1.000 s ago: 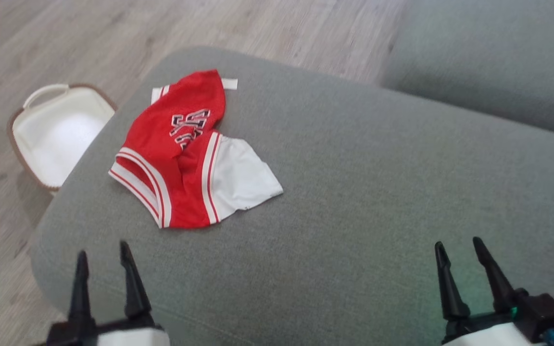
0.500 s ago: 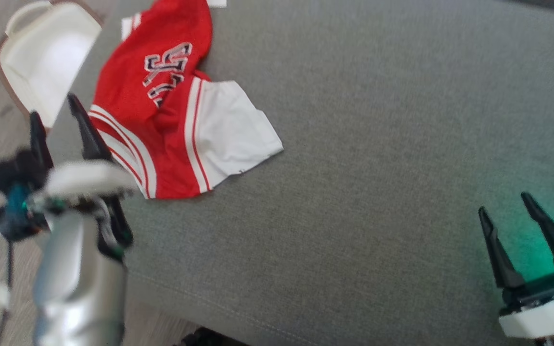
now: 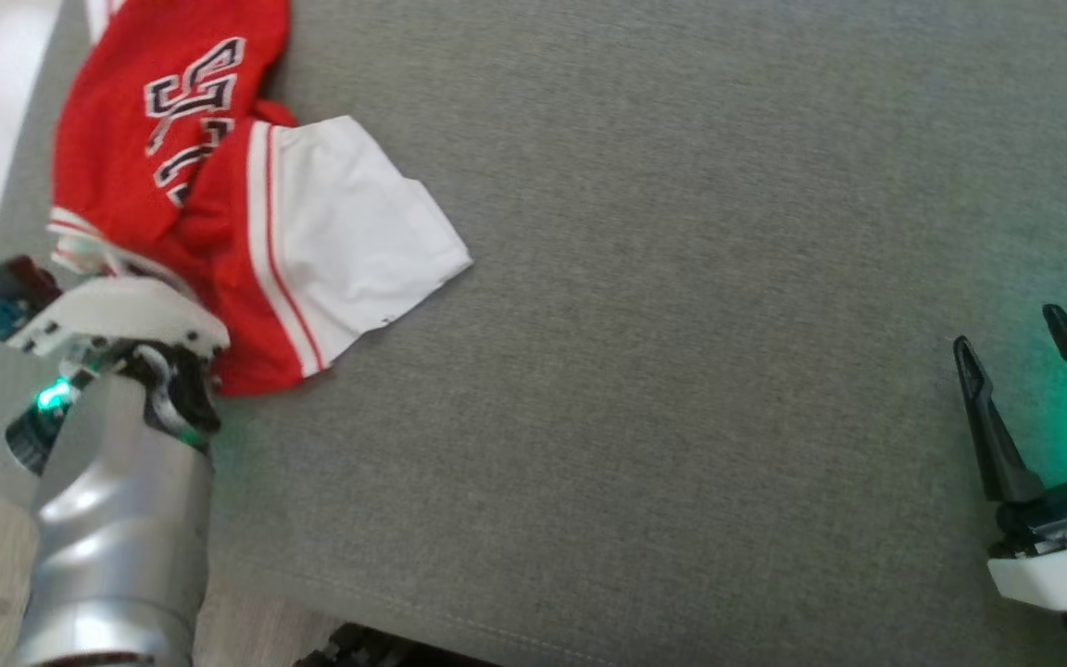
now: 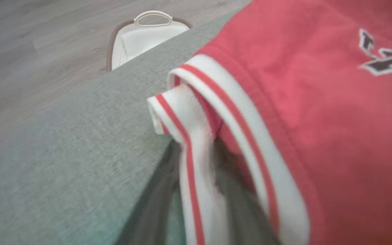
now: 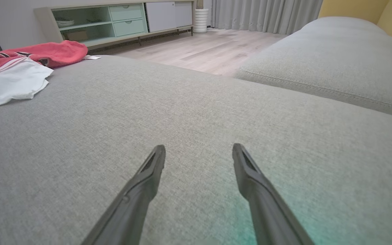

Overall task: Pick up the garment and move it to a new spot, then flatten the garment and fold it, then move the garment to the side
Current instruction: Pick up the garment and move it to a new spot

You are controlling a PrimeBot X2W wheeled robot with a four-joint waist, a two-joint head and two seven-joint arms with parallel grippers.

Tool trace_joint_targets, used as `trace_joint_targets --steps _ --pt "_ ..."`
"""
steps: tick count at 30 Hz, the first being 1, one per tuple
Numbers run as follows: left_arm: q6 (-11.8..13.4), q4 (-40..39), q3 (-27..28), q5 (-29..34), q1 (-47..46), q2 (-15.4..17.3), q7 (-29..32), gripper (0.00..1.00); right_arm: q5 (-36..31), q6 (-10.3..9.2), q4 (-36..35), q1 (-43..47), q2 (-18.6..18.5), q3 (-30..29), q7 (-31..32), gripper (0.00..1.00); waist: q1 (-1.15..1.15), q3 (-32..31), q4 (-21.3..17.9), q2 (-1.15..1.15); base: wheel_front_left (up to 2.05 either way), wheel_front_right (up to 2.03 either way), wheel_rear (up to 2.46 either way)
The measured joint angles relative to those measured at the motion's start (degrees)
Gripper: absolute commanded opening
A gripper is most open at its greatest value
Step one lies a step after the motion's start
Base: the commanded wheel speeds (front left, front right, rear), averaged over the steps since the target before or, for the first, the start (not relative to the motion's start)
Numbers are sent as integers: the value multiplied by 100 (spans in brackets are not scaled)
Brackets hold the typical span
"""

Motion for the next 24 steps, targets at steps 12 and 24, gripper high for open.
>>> trace_joint_targets --steps 12,24 --pt "-490 66 -198 386 -586 430 -1479 0 0 0 193 -307 388 268 0 100 -1 -380 -264 0 0 0 0" --pt "-671 -2072 -904 1311 -815 1152 -1356 0 52 0 647 -612 1257 877 0 100 -2 -1376 -1057 0 0 0 0"
